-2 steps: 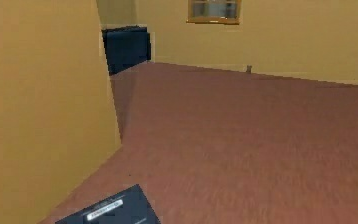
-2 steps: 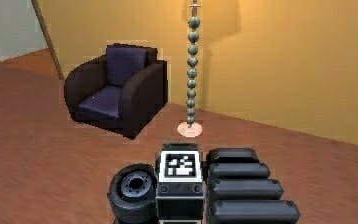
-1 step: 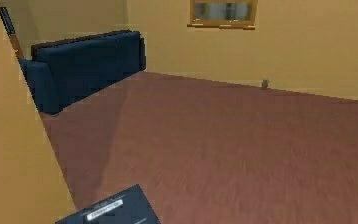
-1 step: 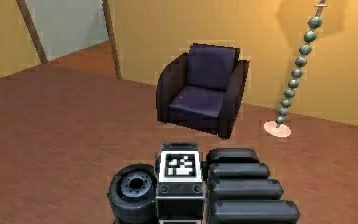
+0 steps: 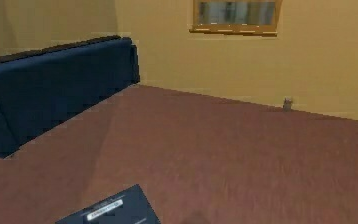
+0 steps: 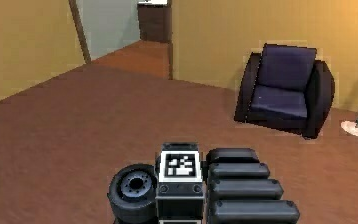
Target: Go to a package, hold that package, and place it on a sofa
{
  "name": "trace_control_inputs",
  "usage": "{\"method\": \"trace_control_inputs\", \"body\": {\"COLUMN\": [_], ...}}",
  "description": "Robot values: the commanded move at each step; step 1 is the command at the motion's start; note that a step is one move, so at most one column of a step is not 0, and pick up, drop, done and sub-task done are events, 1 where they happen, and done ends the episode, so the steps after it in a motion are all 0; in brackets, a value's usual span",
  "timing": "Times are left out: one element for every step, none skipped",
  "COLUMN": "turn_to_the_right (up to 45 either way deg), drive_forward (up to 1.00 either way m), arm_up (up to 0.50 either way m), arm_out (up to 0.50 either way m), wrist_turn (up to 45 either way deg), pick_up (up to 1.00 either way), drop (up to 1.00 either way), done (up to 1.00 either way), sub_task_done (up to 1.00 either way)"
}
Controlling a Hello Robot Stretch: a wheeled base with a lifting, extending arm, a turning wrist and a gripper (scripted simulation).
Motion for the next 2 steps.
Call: {"method": "trace_control_inputs", "body": {"turn_to_the_right": [-18.0,0.0], "drive_forward": [0.0,0.45], "arm_up": [0.0,0.0], "arm_out": [0.0,0.0], "wrist_turn": [0.0,0.0], "pick_up": [0.0,0.0], "drop": [0.0,0.0], "done": [0.0,0.0], "sub_task_done": [0.0,0.0]}}
